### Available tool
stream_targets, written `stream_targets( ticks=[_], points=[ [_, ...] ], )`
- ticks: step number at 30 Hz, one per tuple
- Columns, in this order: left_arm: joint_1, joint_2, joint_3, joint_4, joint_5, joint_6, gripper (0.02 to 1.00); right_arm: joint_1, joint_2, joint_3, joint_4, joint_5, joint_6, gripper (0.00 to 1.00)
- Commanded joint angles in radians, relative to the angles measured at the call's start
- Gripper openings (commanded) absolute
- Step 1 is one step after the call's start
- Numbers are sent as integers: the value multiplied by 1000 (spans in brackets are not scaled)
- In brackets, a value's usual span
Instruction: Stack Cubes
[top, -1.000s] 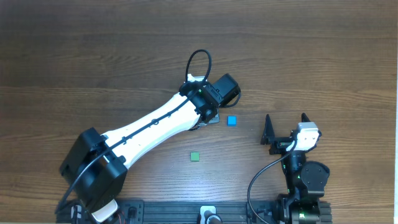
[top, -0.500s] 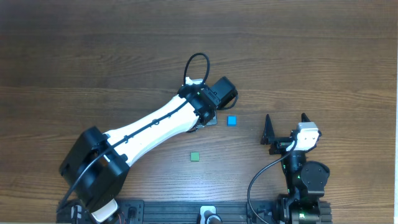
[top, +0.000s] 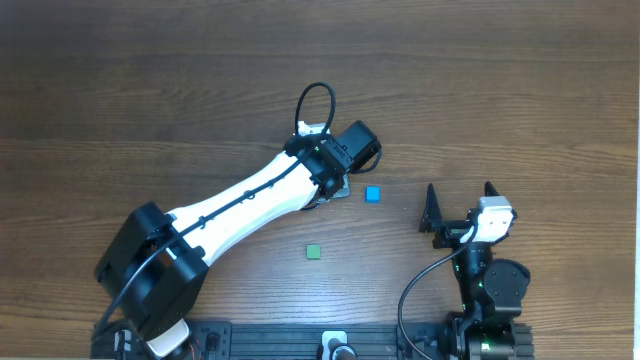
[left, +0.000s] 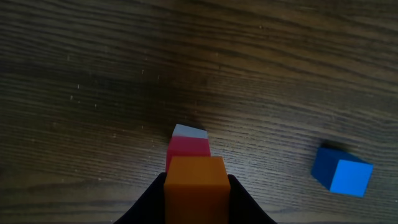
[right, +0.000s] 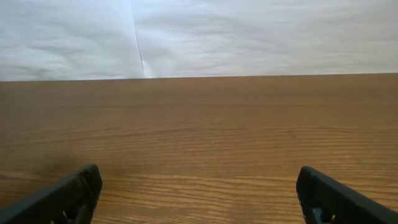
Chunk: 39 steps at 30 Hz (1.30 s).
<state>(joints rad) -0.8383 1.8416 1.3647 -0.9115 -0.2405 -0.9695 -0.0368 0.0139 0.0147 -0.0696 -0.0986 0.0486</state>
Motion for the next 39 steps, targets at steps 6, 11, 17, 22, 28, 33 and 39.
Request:
stream_targets(
  ticks=[6,11,17,22,28,33,39],
  points=[
    [12,-13,-22,11,2,-8,60,-1,-7,-10,3,2,-5,993],
    [17,-13,-24,11,3,-8,60,-1,-7,-10,3,2,-5,993],
    [17,-12,-24,10,5,-8,60,-1,-7,-10,3,2,-5,993],
    [17,-12,-27,11,8,-8,62,-1,-7,-10,3,2,-5,991],
    [17,-12,-49,29,12,-8,60,-1,-7,-10,3,2,-5,987],
    [21,-12,-53,34,15,-8,62,-1,-7,-10,3,2,-5,993],
    [24,-12,-53,34,15,-8,62,-1,-7,-10,3,2,-5,993]
  ],
)
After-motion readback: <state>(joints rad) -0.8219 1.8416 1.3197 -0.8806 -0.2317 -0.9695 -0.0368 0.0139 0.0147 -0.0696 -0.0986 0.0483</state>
